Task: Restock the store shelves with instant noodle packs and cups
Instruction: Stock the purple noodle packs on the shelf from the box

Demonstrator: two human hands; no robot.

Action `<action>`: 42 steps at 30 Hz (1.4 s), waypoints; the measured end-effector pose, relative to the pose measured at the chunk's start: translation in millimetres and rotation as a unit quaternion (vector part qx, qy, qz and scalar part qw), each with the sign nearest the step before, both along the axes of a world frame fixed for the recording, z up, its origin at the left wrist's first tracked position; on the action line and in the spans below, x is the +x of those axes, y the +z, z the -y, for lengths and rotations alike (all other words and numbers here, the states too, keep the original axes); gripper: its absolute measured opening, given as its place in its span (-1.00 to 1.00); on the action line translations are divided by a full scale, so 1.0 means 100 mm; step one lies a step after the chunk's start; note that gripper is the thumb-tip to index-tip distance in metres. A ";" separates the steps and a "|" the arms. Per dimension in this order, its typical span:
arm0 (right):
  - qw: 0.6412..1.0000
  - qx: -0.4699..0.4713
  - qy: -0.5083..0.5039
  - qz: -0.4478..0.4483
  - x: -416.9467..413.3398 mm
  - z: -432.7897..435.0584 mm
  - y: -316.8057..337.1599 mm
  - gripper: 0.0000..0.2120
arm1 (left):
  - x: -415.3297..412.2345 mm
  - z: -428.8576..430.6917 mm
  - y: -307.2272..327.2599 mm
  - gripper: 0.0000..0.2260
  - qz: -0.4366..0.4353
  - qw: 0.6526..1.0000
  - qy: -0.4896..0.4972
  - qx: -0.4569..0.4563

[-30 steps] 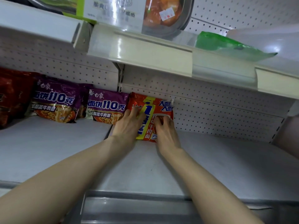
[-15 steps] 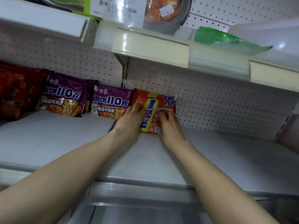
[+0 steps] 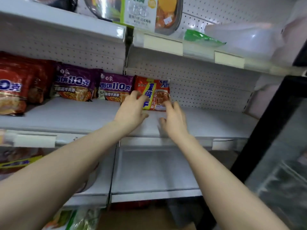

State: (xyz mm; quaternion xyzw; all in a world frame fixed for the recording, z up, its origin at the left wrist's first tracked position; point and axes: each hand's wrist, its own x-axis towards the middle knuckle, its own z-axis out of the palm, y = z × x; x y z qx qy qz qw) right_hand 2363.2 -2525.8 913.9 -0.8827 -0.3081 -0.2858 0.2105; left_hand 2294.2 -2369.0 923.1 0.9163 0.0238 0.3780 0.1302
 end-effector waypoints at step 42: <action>0.752 -0.019 -0.366 -0.548 -1.99 2.07 -3.44 -0.58 | -1.46 1.38 -3.36 -0.56 -0.374 0.900 -0.109 -0.194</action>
